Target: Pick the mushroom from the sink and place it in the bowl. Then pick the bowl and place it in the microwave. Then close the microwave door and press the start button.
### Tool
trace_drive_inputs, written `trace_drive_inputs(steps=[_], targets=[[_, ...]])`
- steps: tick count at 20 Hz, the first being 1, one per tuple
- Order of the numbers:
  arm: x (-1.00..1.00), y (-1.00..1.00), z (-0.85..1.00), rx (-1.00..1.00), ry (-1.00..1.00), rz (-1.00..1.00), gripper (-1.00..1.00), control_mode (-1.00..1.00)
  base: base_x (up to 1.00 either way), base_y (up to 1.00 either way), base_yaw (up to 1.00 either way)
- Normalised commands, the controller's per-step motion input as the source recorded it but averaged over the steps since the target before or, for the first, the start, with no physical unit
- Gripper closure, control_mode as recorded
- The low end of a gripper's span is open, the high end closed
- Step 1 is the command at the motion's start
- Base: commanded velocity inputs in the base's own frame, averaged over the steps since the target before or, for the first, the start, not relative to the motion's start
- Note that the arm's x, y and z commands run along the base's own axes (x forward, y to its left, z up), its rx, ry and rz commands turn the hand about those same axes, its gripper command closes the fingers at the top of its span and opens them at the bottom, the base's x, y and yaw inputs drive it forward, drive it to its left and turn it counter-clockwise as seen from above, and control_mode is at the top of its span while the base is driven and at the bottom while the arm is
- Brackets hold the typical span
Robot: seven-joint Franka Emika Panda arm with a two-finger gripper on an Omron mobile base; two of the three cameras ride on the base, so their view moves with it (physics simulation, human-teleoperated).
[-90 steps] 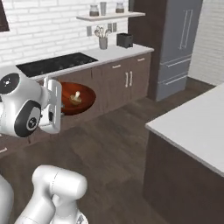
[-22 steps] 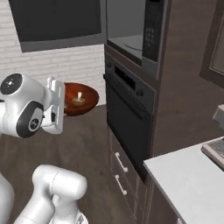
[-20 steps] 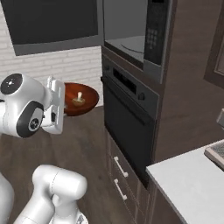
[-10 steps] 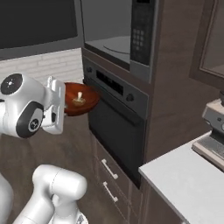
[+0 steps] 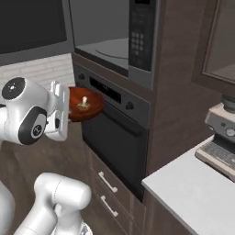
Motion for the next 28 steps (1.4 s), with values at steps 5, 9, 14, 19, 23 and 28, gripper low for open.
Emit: trace_drive_inputs(steps=[5,9,14,19,23,28], targets=[[0.0,0.0,0.0,0.0,0.0,0.0,1.0,1.0,0.47,0.33,-0.18],[0.0,0.0,0.0,0.0,0.0,0.0,1.0,1.0,0.54,0.1,-0.16],[0.0,0.0,0.0,0.0,0.0,0.0,1.0,1.0,0.36,-0.03,-0.11],[0.0,0.0,0.0,0.0,0.0,0.0,1.0,1.0,0.0,0.05,-0.18],[0.0,0.0,0.1,0.0,-0.04,-0.03,1.0,-1.0,0.0,0.03,-0.13],[0.0,0.1,0.56,0.0,-0.16,-0.07,1.0,-1.0,0.0,0.0,0.0]])
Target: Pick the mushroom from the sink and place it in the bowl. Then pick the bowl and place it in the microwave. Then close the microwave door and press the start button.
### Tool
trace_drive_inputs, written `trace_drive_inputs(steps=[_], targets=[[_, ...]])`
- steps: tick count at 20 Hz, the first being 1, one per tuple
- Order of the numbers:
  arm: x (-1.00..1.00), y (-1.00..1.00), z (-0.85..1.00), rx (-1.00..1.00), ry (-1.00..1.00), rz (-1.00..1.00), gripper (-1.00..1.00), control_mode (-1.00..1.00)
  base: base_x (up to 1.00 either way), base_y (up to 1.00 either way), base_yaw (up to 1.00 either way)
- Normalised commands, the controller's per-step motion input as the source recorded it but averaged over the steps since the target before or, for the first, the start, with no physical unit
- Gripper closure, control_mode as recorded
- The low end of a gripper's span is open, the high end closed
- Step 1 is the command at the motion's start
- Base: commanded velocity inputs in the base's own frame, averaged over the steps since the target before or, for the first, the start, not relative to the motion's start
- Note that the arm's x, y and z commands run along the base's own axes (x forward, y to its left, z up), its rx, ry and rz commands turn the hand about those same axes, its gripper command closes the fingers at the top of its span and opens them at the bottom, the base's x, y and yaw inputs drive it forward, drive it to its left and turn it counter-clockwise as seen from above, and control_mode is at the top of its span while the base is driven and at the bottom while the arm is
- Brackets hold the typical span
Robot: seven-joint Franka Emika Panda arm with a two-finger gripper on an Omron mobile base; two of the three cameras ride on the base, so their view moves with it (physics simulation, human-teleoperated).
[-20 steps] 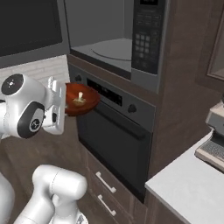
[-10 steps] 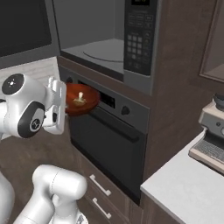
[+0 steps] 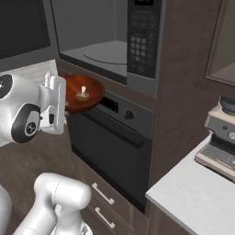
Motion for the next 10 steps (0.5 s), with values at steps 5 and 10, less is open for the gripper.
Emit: trace_drive_inputs(steps=[5,10], targets=[[0.11,0.01,0.71,0.0,-0.03,-0.03,1.0,-1.0,0.0,0.0,0.0],[0.12,0.02,0.78,-0.01,-0.08,0.0,1.0,-1.0,0.0,0.0,0.0]])
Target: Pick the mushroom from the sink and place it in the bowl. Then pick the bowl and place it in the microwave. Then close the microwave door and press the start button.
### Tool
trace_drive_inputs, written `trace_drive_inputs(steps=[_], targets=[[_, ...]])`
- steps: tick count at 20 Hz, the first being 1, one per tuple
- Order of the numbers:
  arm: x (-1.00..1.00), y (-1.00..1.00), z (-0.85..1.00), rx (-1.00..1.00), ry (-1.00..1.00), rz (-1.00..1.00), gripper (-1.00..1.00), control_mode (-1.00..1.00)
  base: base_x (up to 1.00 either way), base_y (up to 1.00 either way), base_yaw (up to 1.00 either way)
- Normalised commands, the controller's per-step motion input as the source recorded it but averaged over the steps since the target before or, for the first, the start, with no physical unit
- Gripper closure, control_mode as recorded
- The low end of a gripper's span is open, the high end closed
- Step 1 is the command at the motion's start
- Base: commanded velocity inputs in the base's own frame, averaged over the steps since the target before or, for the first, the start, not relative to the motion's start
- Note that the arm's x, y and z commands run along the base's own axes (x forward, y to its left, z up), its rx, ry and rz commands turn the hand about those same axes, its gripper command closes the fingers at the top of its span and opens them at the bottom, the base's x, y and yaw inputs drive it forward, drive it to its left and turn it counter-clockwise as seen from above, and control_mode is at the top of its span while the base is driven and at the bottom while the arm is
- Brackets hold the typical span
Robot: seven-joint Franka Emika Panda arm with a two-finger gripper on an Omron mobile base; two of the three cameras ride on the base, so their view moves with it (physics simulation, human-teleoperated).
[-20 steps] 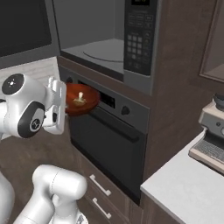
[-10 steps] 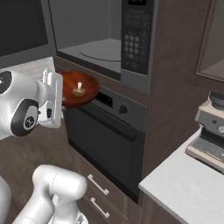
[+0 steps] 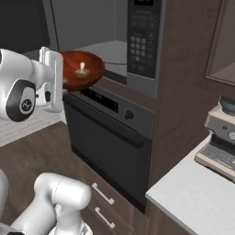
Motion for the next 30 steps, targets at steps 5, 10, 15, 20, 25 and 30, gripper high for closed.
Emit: trace_drive_inputs(steps=[5,10,15,20,25,30], targets=[[0.36,0.09,0.63,-0.07,-0.03,-0.05,1.0,-1.0,0.0,0.0,0.0],[0.81,-0.07,0.23,-0.1,0.03,-0.12,1.0,-1.0,0.0,0.0,0.0],[0.94,-0.16,0.16,-0.09,0.05,-0.12,1.0,-1.0,0.0,0.0,0.0],[0.91,-0.33,0.06,0.0,0.07,-0.02,1.0,-1.0,0.0,0.0,0.0],[0.6,-0.31,0.02,0.07,0.0,0.0,1.0,-1.0,0.0,0.0,0.0],[0.56,-0.04,-0.01,0.07,0.02,0.0,1.0,-1.0,0.0,0.0,0.0]])
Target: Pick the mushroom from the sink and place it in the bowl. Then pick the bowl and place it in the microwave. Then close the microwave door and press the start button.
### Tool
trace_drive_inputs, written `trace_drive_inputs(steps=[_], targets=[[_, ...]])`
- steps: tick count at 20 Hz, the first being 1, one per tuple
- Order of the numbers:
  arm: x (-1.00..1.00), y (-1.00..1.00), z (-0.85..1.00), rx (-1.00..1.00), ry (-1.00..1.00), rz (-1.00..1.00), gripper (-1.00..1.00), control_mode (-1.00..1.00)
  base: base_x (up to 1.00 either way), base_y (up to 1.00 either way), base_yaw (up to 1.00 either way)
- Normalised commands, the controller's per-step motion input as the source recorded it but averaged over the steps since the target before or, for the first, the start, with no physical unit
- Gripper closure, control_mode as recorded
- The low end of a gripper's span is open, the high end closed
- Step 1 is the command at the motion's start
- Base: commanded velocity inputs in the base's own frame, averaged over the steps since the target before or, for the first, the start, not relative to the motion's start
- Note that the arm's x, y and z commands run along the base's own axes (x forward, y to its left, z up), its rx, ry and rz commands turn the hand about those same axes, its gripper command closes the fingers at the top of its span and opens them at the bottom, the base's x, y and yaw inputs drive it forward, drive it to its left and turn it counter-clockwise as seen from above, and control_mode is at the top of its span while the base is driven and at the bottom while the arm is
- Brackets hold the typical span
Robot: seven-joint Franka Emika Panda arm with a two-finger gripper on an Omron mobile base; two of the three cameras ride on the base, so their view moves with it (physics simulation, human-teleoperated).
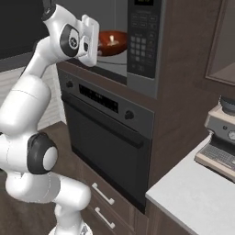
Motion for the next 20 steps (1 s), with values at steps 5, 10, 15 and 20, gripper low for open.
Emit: trace_drive_inputs(steps=[5,10,15,20], targets=[[0.53,0.0,-0.3,0.06,0.11,0.0,1.0,-1.0,0.0,0.0,0.0],[0.39,0.0,-0.24,0.0,0.04,0.0,1.0,-1.0,0.0,0.0,0.0],[0.4,0.18,-0.16,0.0,0.0,0.0,-1.0,-1.0,0.0,0.0,0.0],[0.03,0.27,-0.02,-0.01,-0.29,0.0,-1.0,-1.0,0.0,0.0,0.0]])
